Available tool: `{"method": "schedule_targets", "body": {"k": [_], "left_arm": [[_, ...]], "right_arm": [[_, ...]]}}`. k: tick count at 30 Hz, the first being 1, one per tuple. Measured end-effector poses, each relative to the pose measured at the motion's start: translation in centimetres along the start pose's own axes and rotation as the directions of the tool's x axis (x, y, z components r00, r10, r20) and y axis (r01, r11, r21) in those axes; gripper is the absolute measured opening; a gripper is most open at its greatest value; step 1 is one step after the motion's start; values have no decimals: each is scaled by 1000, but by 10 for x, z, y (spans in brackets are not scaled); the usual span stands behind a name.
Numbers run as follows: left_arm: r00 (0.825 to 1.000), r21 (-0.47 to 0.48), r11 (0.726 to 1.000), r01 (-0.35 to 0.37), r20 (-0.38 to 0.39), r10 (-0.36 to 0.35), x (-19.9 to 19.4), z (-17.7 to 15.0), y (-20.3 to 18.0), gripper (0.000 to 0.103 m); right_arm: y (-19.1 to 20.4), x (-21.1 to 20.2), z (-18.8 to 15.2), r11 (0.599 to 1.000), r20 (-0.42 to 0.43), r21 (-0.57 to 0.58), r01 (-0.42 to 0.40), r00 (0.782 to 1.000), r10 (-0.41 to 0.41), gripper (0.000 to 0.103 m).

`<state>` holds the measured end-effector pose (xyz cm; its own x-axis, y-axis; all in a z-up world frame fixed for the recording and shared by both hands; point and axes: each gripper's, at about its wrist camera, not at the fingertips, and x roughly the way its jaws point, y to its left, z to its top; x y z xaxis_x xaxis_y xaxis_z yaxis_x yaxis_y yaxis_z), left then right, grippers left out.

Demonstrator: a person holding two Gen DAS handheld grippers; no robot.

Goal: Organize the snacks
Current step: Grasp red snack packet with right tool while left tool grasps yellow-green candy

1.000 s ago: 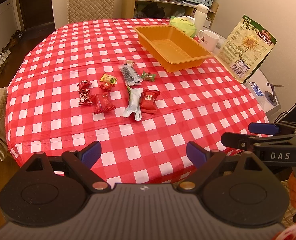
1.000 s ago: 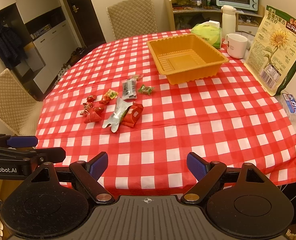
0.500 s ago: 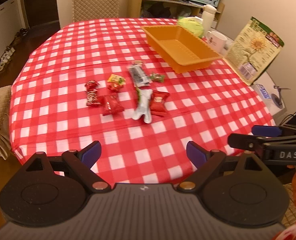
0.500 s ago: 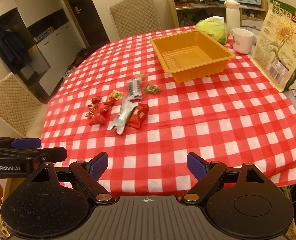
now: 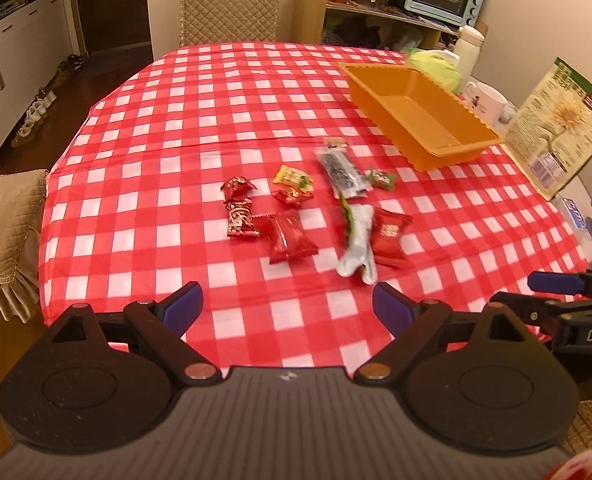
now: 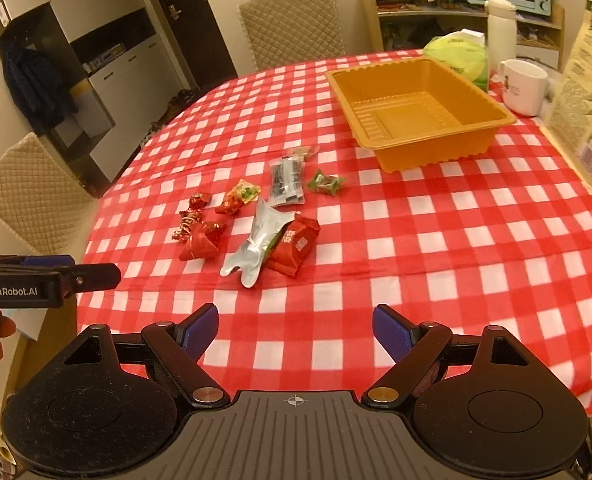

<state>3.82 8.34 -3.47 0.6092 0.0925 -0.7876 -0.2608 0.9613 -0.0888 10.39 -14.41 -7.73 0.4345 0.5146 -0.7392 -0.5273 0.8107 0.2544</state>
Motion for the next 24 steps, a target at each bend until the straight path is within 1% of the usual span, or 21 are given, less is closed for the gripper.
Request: {"method": "schedule_targets", "body": {"k": [2, 4, 6, 12, 18, 24], "left_arm": [[1000, -5, 1000, 5, -6, -5, 8, 4, 4, 91], [1000, -4, 1000, 11, -16, -11, 16, 7, 8, 91], [1000, -1, 1000, 17, -24, -17, 25, 10, 11, 91], [998, 4, 999, 36, -52, -35, 46, 20, 21, 90], [996, 18, 999, 49, -78, -47, 65, 32, 32, 89], [993, 39, 997, 74, -97, -70, 80, 43, 38, 87]], "right_arm": [[0, 11, 3, 1000, -9, 0, -5, 1000, 5, 72], [-2, 22, 6, 1000, -18, 6, -6, 1000, 6, 68], [-2, 33, 9, 1000, -20, 10, -9, 1000, 9, 61], [-4, 66, 25, 999, -21, 35, -12, 1000, 12, 49], [-6, 98, 42, 997, -25, 71, 1, 1000, 0, 43], [-8, 122, 52, 995, -41, 90, 31, 999, -27, 40]]}}
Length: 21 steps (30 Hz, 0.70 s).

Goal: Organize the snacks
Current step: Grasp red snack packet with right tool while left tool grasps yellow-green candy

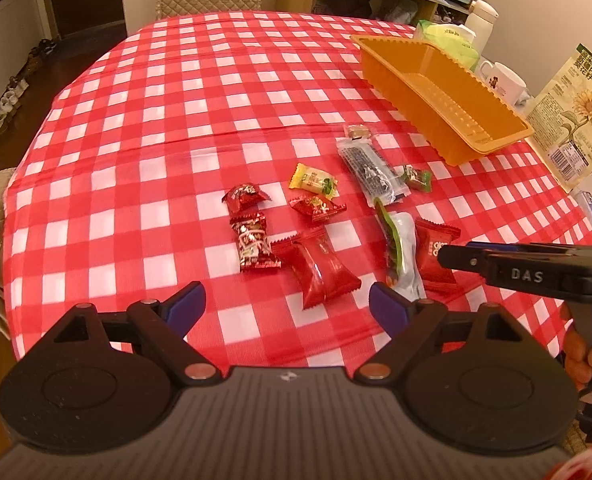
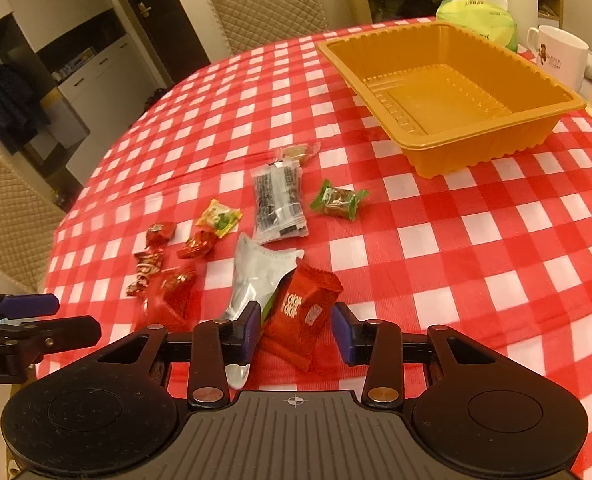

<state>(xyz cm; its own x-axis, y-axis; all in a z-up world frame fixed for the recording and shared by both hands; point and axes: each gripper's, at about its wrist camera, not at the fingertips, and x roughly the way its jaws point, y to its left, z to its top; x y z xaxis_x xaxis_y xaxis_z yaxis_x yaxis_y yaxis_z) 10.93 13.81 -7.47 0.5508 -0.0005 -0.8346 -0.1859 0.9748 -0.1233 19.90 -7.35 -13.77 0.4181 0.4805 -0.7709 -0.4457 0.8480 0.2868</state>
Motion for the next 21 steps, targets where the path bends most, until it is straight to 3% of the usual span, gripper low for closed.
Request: {"method": "schedule_targets", "body": {"k": [10, 17, 21], "left_arm": [[999, 48, 998, 35, -20, -34, 20, 18, 3, 82], [997, 94, 993, 76, -23, -74, 33, 32, 0, 72], [994, 134, 985, 105, -21, -103, 43, 43, -2, 61]], "right_arm": [[-1, 19, 2, 999, -31, 35, 24, 999, -22, 31], [-7, 16, 5, 998, -2, 54, 13, 1000, -13, 8], [-15, 8, 10, 996, 24, 82, 31, 999, -33, 1]]}}
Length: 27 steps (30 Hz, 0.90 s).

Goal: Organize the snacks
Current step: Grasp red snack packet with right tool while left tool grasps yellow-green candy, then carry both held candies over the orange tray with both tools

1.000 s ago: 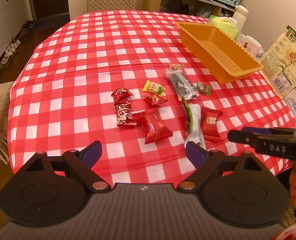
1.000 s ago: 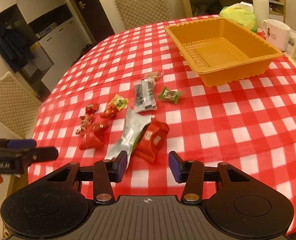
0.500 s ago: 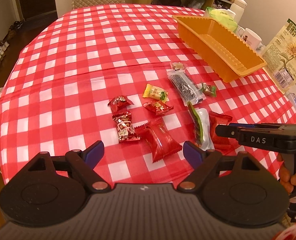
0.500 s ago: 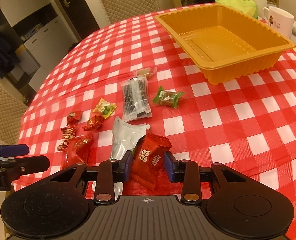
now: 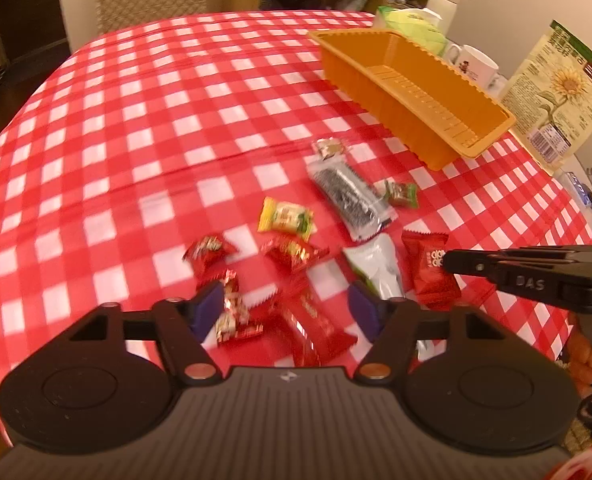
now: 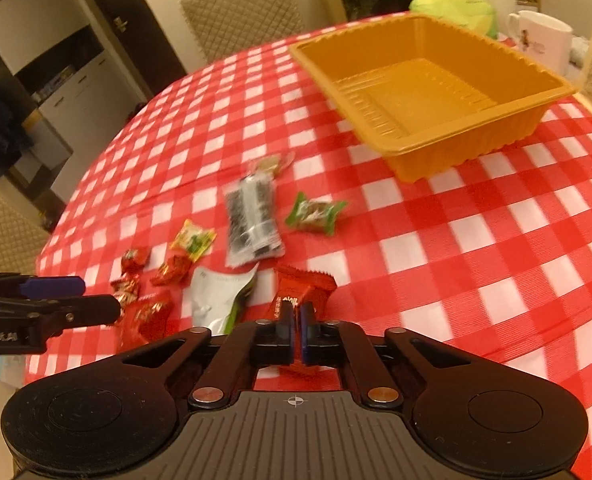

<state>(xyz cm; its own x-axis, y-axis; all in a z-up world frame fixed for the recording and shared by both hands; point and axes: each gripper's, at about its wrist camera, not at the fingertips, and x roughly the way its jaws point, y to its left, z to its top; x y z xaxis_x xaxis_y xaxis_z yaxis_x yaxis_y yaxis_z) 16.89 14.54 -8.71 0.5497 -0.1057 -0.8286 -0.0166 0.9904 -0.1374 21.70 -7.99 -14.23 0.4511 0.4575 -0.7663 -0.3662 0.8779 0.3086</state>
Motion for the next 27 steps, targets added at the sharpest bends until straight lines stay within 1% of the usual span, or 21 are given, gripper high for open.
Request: {"method": "schedule_targets", "body": {"k": [4, 7, 9, 11, 13, 14, 15, 16, 17, 19, 25, 26, 27], "left_arm": [[1000, 35, 999, 19, -6, -18, 14, 14, 2, 55], [999, 59, 998, 36, -12, -35, 23, 24, 2, 54], [999, 66, 997, 44, -17, -43, 27, 29, 2, 54], [998, 71, 996, 54, -21, -53, 29, 32, 2, 54], [998, 75, 995, 61, -26, -59, 32, 34, 3, 54], [998, 76, 995, 64, -29, -62, 33, 35, 3, 54], [997, 77, 995, 66, -33, -64, 34, 35, 3, 54], [997, 78, 995, 69, -35, -67, 35, 35, 3, 54], [997, 79, 994, 71, -37, -68, 35, 35, 4, 54], [996, 85, 994, 76, -42, -73, 37, 36, 4, 54], [995, 96, 992, 83, -56, -78, 44, 37, 6, 54], [995, 97, 992, 84, -57, -78, 45, 37, 6, 54], [995, 100, 991, 83, -58, -78, 46, 38, 7, 54]], "right_arm": [[-10, -7, 5, 999, 17, 33, 23, 1000, -23, 1], [-15, -11, 6, 998, 23, 52, 31, 999, -32, 1], [-17, -13, 7, 998, 14, 66, -7, 1000, 6, 1], [-16, -14, 8, 996, 4, 88, -22, 1000, 21, 2], [-9, -11, 9, 997, -8, 77, -29, 1000, 30, 7], [-6, -8, 8, 997, -17, 71, -25, 1000, 26, 18], [-4, -5, 8, 998, -29, 67, -22, 999, 24, 34], [-2, -2, 7, 998, -34, 66, -20, 999, 22, 42], [0, -1, 7, 998, -32, 65, -21, 999, 24, 46], [4, 3, 6, 998, -28, 50, -31, 999, 32, 46], [11, 20, 7, 1000, -54, 16, 7, 999, -6, 45], [12, 23, 7, 1000, -55, 5, 12, 998, -12, 43], [13, 25, 8, 1000, -53, -6, 18, 998, -18, 37]]}}
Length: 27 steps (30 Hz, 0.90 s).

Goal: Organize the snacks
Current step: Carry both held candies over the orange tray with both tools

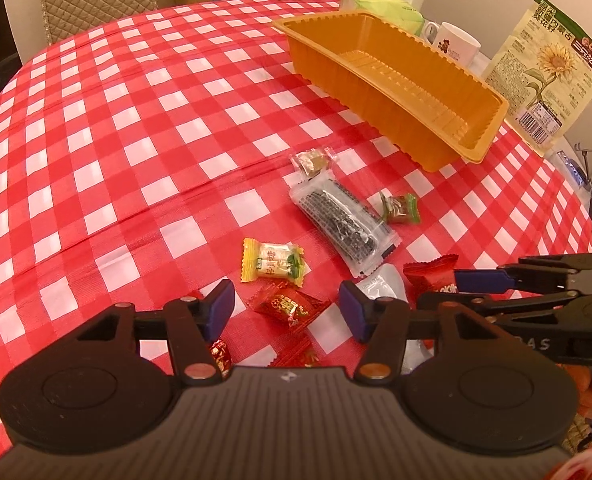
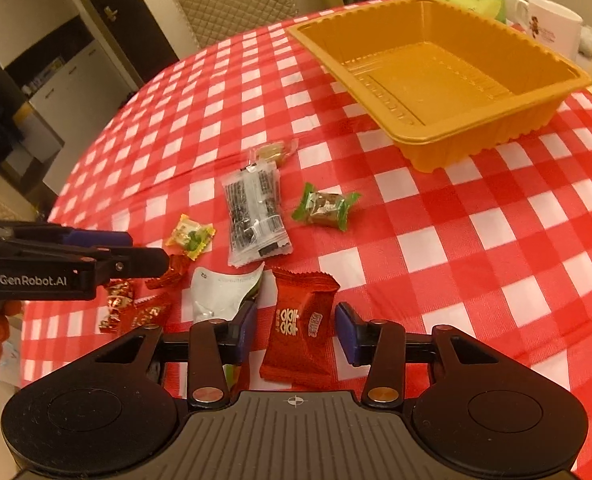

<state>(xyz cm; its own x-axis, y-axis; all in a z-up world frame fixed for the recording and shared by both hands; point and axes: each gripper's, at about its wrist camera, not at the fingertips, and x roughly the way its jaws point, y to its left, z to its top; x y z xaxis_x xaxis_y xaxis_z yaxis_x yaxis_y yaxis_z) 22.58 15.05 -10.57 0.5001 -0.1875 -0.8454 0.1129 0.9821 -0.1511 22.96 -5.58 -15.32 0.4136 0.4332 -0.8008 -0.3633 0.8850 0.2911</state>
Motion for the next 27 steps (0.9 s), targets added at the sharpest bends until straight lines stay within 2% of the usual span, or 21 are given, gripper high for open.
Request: {"method": "schedule_targets", "body": {"k": [2, 6, 12, 21, 27], "left_arm": [[1000, 8, 1000, 0, 0, 0, 2, 2, 1, 54], [1000, 40, 999, 2, 2, -2, 8, 5, 3, 54], [1000, 84, 996, -14, -14, 16, 20, 12, 13, 50], [999, 202, 979, -15, -44, 24, 35, 14, 10, 48], [999, 230, 973, -14, -27, 21, 45, 22, 7, 48]], "right_arm": [[3, 4, 0, 1000, -3, -22, 14, 1000, -14, 30], [4, 5, 0, 999, 4, -38, 26, 1000, -26, 23], [-9, -3, 5, 999, 25, 19, 33, 999, -34, 23], [-26, -18, 8, 994, 47, 97, 51, 997, -56, 23], [-35, -24, 8, 989, 53, 131, 71, 996, -78, 23]]}}
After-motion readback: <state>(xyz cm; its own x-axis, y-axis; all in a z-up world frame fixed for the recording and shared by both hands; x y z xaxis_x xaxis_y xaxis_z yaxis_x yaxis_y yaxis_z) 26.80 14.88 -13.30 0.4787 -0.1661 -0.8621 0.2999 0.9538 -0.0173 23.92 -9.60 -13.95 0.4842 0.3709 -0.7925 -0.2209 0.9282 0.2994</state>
